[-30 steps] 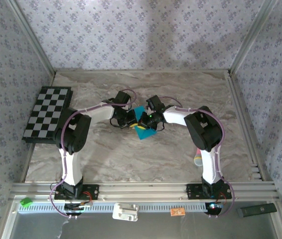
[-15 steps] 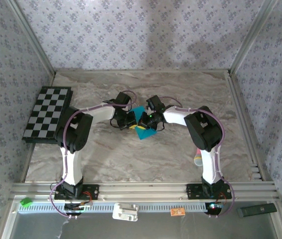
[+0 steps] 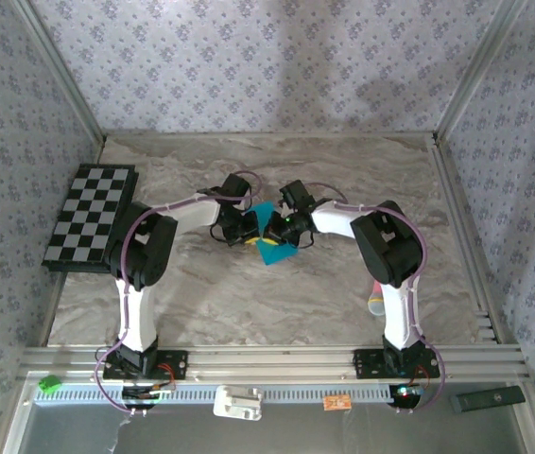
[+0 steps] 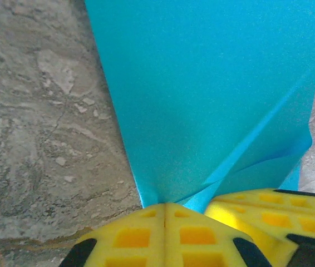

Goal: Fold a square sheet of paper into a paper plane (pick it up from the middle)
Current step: Fold the triangle a second time at the center of the table.

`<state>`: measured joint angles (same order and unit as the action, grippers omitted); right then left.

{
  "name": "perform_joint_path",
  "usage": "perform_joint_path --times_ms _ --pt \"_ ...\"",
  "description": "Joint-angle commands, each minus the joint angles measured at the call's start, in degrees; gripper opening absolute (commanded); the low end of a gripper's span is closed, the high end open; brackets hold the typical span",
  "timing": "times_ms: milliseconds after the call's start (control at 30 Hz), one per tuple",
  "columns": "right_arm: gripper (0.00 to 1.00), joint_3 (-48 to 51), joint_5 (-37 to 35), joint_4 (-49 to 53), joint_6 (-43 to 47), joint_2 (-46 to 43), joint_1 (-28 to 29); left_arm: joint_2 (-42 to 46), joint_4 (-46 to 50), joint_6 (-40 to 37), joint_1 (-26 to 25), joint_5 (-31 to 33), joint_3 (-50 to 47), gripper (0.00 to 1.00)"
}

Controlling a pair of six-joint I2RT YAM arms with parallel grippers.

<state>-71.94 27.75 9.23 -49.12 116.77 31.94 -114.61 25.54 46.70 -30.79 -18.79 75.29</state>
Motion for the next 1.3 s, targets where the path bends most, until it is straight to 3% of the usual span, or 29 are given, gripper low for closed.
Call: perform_joint_path --times_ms 0,433,1000,1267 --pt "0.08 -0.56 -1.55 3.68 4.09 -3.34 -1.38 -1.84 4.5 -1.62 -0.04 2.87 0.72 0.0" --pt "0.08 1.32 -1.16 4.09 7.93 -0.56 -1.97 -2.54 6.04 -3.21 -0.06 3.69 1.86 0.0" --pt "0.05 5.26 -7.09 2.54 -0.76 2.23 -0.19 -2.03 10.01 -10.51 0.73 5.34 10.23 0.0" --pt "0.04 4.73 -10.54 4.31 -6.75 2.58 0.43 4.95 5.28 -3.98 -1.04 0.73 4.18 0.03"
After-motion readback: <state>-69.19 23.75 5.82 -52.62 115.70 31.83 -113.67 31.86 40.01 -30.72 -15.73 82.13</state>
